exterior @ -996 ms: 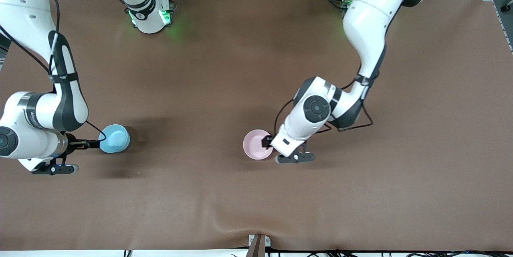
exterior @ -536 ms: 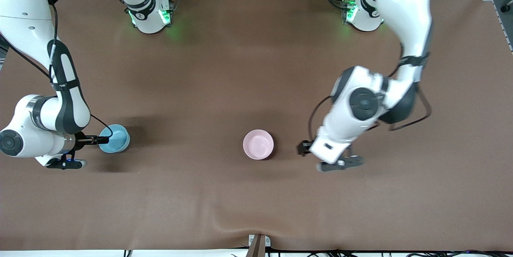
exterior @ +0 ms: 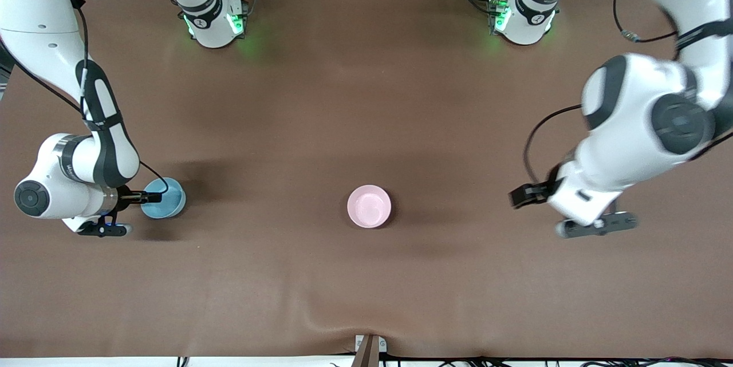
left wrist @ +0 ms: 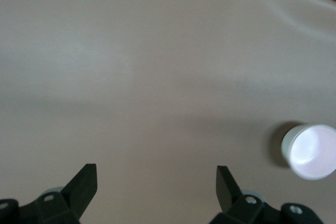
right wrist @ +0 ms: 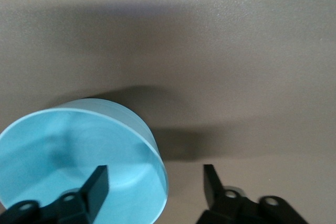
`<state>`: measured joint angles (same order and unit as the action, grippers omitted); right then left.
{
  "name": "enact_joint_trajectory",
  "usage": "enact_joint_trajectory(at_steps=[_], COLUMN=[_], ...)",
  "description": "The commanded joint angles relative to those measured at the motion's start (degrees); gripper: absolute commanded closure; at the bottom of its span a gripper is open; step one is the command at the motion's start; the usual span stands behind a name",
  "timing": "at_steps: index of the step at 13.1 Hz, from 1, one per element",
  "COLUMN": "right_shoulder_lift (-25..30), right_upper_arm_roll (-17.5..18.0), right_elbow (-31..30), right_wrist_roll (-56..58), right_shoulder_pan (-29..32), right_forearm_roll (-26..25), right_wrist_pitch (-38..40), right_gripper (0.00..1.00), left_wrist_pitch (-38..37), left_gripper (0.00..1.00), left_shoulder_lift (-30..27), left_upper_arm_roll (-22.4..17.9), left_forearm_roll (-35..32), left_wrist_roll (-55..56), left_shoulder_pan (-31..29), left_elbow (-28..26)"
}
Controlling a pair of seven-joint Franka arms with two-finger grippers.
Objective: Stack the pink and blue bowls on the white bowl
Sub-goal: 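Release and raise the left gripper while the right gripper grasps the blue bowl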
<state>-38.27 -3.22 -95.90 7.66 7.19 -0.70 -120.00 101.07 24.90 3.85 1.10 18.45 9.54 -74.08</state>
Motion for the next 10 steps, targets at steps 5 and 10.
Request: enact_joint_trajectory(at_steps=[5, 10], right_shoulder_lift=[-0.22, 1.09], right_upper_arm_roll=[0.59, 0.76], right_elbow=[-0.16, 0.8], right_wrist_roll=[0.96, 0.61], right_shoulder_pan=[1.16, 0.02], right_forearm_roll=[3.25, 3.42], right_wrist_pitch=[-0.14, 0.03], right_gripper=[1.0, 1.0], left_wrist_pitch=[-12.38, -12.47], left_gripper=[0.0, 0.0], left_shoulder_lift=[-22.05, -29.21], left_upper_arm_roll=[-1.38, -1.91], left_forearm_roll=[0.83, 0.04], left_wrist_roll=[-9.31, -14.03], left_shoulder_pan=[-3.75, -4.35], left_elbow=[-13.69, -20.15])
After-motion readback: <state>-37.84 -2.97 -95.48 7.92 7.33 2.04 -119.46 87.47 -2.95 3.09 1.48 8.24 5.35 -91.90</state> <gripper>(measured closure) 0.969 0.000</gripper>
